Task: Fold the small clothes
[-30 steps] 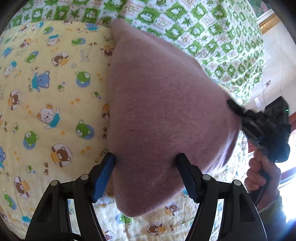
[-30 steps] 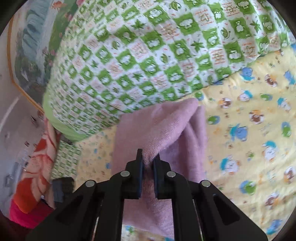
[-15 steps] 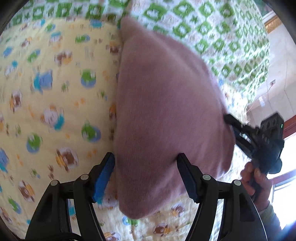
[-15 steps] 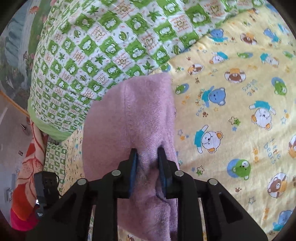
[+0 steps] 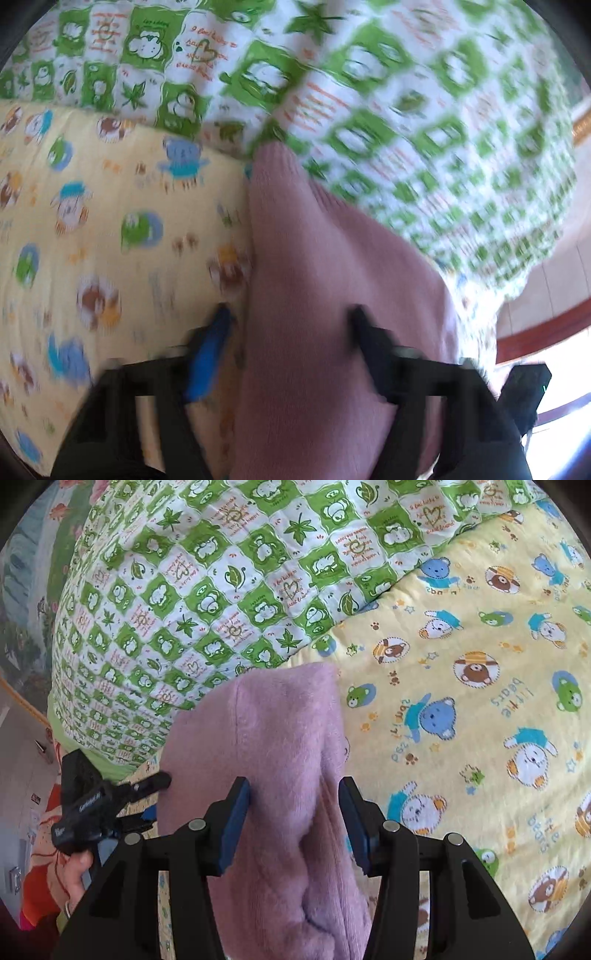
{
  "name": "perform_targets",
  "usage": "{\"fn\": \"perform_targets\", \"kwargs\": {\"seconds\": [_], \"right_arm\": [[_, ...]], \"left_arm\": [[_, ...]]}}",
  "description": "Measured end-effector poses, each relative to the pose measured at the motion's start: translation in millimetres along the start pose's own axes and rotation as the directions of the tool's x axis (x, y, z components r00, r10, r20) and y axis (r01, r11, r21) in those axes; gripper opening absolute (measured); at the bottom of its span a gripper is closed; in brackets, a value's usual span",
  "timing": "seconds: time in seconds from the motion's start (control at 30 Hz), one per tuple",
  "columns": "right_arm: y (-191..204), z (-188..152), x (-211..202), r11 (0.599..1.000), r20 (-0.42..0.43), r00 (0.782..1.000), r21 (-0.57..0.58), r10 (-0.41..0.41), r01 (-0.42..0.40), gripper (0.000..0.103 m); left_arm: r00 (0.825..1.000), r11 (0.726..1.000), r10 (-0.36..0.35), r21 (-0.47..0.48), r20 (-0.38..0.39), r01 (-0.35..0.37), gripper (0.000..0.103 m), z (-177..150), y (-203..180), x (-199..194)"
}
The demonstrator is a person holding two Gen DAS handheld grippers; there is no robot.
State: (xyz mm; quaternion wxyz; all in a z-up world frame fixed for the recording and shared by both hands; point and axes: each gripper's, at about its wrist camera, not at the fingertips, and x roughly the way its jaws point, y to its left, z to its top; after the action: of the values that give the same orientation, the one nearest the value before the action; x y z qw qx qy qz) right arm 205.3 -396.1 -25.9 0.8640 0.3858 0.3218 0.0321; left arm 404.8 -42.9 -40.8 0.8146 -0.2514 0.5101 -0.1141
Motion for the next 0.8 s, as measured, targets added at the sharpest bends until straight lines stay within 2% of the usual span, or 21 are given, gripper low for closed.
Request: {"fn": "perform_targets", "kwargs": {"seconds": [0.03,0.1,0.23,0.37,0.43,0.5,0.6,0.67,0.73,0.8], "right_arm": [[0,2,3,1.000,0.001,1.000,-0.005,-0.003,0.003,0.051],[0,7,10,1.000,0.001,1.000,-0.007,-0.007,0.007,0.051],[-2,15,23,0.998,-0.009,0.999,-0.031,-0.046,0.046,0.051],[0,19,32,0.993,-0.022,0.996,-0.074,-0.090,0.088,0.051],[3,19,29,0.992,-0.022,0.995,-0.080,-0.100,0.098,0.051],[2,18,21,0.995,-0.021,0.996,-0.052,-0.082,0.081,0.052],[3,10,7,0.999,-0.023,0.999,-0.027,-0.028,0.027,0.066],[6,2,-2,0.999,-0.023,1.000,-0.038,-0.001,0.000,0.081],[9,-8,-6,0.999,-0.040,0.999,-0.045,0.026,-0.028,0.087],[10,-18,-5,0.998,-0.067,0.998,-0.057,0.020,-0.024,0.088]], "left_arm": [[1.000,1.000,-0.007,-0.013,-0.001,0.007,0.029,6,4,5],[1.000,1.000,0.017,-0.002,0.016,-0.017,0.023,15,7,12],[0.998,0.994,0.063,0.086,0.022,-0.065,0.022,17,5,23],[1.000,0.998,0.026,0.048,0.010,-0.027,0.038,14,4,15],[1.000,0.998,0.017,0.057,0.008,-0.018,0.057,3,6,1],[1.000,0.997,0.016,0.072,0.007,-0.016,0.066,-13,8,-12],[1.000,0.998,-0.024,0.065,-0.004,0.024,0.081,-40,12,-32],[0.998,0.997,-0.053,0.053,-0.020,0.054,0.081,-57,15,-39],[0.996,0.997,-0.073,0.031,-0.053,0.075,0.082,-72,19,-40],[0.992,0.996,-0.093,0.010,-0.086,0.094,0.083,-86,22,-37]]}}
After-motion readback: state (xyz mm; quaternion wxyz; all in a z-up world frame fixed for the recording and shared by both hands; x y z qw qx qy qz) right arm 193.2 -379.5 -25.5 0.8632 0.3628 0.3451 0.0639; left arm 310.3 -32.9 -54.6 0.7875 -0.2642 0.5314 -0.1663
